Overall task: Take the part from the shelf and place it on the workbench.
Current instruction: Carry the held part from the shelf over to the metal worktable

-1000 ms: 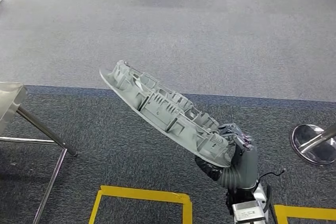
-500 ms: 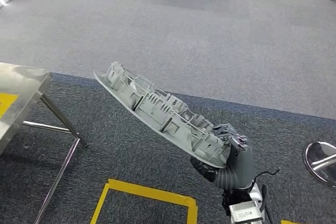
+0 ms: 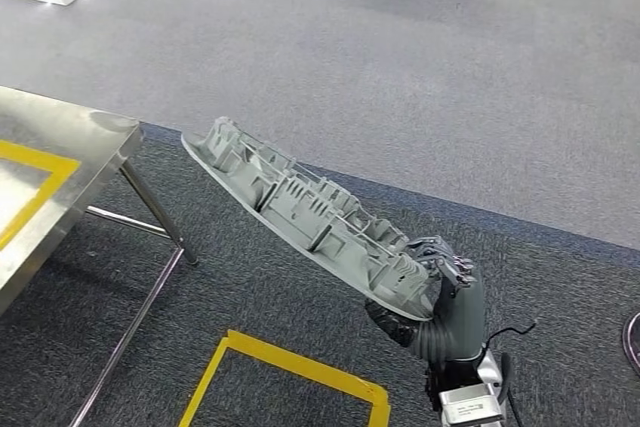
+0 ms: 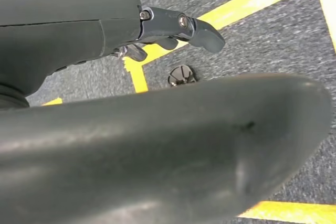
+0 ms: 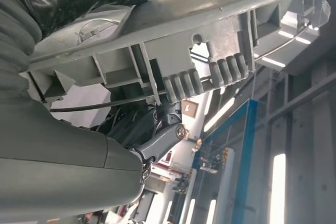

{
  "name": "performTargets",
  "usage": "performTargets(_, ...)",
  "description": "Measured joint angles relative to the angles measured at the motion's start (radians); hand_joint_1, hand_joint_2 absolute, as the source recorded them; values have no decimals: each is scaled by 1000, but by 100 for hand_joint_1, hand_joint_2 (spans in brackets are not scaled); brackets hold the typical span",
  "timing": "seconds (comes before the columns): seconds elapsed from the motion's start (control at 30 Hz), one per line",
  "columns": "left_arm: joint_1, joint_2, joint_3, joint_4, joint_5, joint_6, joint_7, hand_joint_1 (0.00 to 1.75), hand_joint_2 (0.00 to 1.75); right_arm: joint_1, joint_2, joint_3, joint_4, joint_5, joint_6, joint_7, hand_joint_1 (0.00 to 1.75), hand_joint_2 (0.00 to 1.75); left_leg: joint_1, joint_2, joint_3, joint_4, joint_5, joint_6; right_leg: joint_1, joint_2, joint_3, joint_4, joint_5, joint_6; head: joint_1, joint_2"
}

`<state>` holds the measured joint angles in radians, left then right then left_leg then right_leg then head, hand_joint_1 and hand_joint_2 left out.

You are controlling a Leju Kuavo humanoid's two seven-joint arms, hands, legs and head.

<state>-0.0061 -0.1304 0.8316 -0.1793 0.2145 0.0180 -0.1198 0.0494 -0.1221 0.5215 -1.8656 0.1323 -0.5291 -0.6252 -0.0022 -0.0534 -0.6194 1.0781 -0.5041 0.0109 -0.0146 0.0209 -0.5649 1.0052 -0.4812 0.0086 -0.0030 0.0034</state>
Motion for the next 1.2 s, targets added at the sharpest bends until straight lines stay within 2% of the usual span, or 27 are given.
performTargets(0.03,-1,-1,0,0,-2,0,0,0,0,0,0,0,0,-1,0,0,175,175,1,19,-24,54,-29,-5,1,-10,3,-2,-1,-4,-4,0)
performTargets(0.1,-3,-2,0,0,-4,-1,0,0,0,1,0,-1,0,-4,0,-1,175,175,5,36,-85,182,-84,-12,3,-31,5,-2,-4,-9,-8,0)
performTargets(0.13,-2,-2,0,0,-4,-1,0,0,0,2,0,-1,0,-4,0,0,175,175,7,38,-102,218,-90,-15,3,-41,6,-2,-5,-9,-9,0)
performTargets(0.17,-1,-2,0,0,-4,-1,0,0,0,2,0,-1,0,-4,0,0,175,175,9,40,-101,216,-78,-16,3,-49,7,-1,-7,-9,-10,0)
performTargets(0.2,0,-2,0,0,-5,-1,1,0,0,3,0,-1,0,-4,1,0,175,175,10,43,-80,173,-48,-16,3,-57,9,-1,-8,-7,-11,0)
performTargets(0.23,0,-2,0,0,-8,1,4,0,0,3,0,-1,0,-5,2,0,175,175,10,51,-44,101,-11,-14,3,-65,12,-1,-11,-4,-12,0)
performTargets(0.27,0,-1,0,0,-10,3,12,0,0,3,0,-1,0,-5,3,0,175,175,7,68,-8,32,14,-11,5,-71,15,-1,-13,-1,-13,0)
performTargets(0.3,-2,-2,0,0,-13,8,23,0,0,3,0,-1,0,-6,5,0,175,175,4,80,18,-22,29,-7,7,-77,17,-1,-15,3,-13,0)
performTargets(0.33,-3,-2,0,0,-15,14,36,0,0,1,0,-1,0,-7,5,0,175,175,0,89,32,-51,33,-2,9,-82,18,-1,-17,8,-13,0)
performTargets(0.37,-4,-2,0,0,-15,20,47,0,0,0,0,-1,0,-8,6,0,175,175,-3,91,34,-57,29,3,10,-87,18,-2,-17,13,-12,0)
performTargets(0.43,-2,-4,0,0,-14,27,61,0,0,-1,0,-1,0,-9,6,0,175,175,-3,78,34,-63,33,14,9,-93,20,-3,-21,24,-10,0)
performTargets(0.5,-2,-6,0,0,-12,23,68,0,0,-1,0,-2,0,-12,8,-1,175,175,2,66,39,-70,36,26,7,-70,3,33,-49,33,-5,0)
performTargets(0.57,-4,-7,0,0,-11,13,73,0,0,-1,0,-3,0,-14,9,-2,175,175,2,54,41,-72,37,34,5,-37,-53,149,-107,36,4,0)
performTargets(0.6,-6,-8,0,0,-11,9,75,0,0,0,0,-4,0,-15,10,-2,175,175,1,46,41,-72,36,36,4,-30,-89,219,-133,37,7,0)
performTargets(0.63,-6,-9,0,0,-11,0,77,0,0,1,0,-4,0,-15,10,-3,175,175,-1,38,41,-71,36,38,4,-26,-118,271,-145,37,9,0)
performTargets(0.67,-6,-10,0,0,-12,-11,80,0,0,2,-1,-5,0,-15,10,-3,175,175,-2,29,42,-70,35,38,5,-24,-131,287,-138,36,9,0)
performTargets(0.7,-6,-11,0,0,-12,-25,82,0,0,2,-1,-5,1,-16,10,-3,175,175,-2,19,43,-69,34,38,5,-22,-124,264,-111,34,9,0)
performTargets(0.77,-6,-12,0,0,-14,-46,85,0,0,1,-1,-5,1,-16,10,-3,175,175,-2,0,45,-66,31,35,3,-2,-67,133,-40,29,9,0)
performTargets(0.8,-7,-13,0,0,-15,-51,85,0,0,1,-1,-5,1,-16,10,-3,175,175,-3,-9,44,-62,29,32,2,13,-36,70,-18,27,9,0)
performTargets(0.83,-7,-13,0,0,-15,-53,85,0,0,0,-1,-4,0,-16,11,-4,175,175,-2,-17,40,-59,28,27,2,25,-15,30,-8,25,9,0)
performTargets(0.87,-6,-13,0,0,-15,-54,86,0,0,-1,-1,-4,0,-16,11,-4,175,175,-1,-23,36,-57,29,23,2,31,-6,14,-10,24,9,0)
performTargets(0.93,-3,-13,0,0,-17,-55,86,0,0,-1,-1,-4,0,-16,12,-4,175,175,1,-35,31,-58,31,13,3,21,-2,8,-9,19,8,0)
performTargets(1.0,-1,-12,0,0,-22,-52,86,0,0,-2,-1,-4,0,-16,10,-5,175,175,0,-17,22,-33,11,4,0,5,6,-1,-7,8,4,0)
performTargets(1.07,-3,-12,-1,0,-29,-48,86,0,0,-3,-1,-5,0,-15,7,-6,175,175,0,21,-23,66,-42,-5,0,-16,12,-6,-7,-1,-4,0)
performTargets(1.13,-4,-12,-1,0,-35,-47,86,0,0,-3,-1,-9,0,-14,4,-7,175,175,5,37,-87,194,-90,-11,1,-36,14,-6,-9,-5,-9,0)
performTargets(1.17,-4,-11,-2,0,-39,-47,86,0,0,-3,-2,-12,0,-14,3,-8,175,175,7,39,-102,222,-91,-13,2,-45,15,-6,-11,-6,-9,0)
performTargets(1.2,-3,-11,-3,0,-42,-48,86,0,0,-4,-2,-14,0,-13,3,-8,175,175,8,40,-100,213,-73,-14,2,-54,17,-5,-13,-5,-9,0)
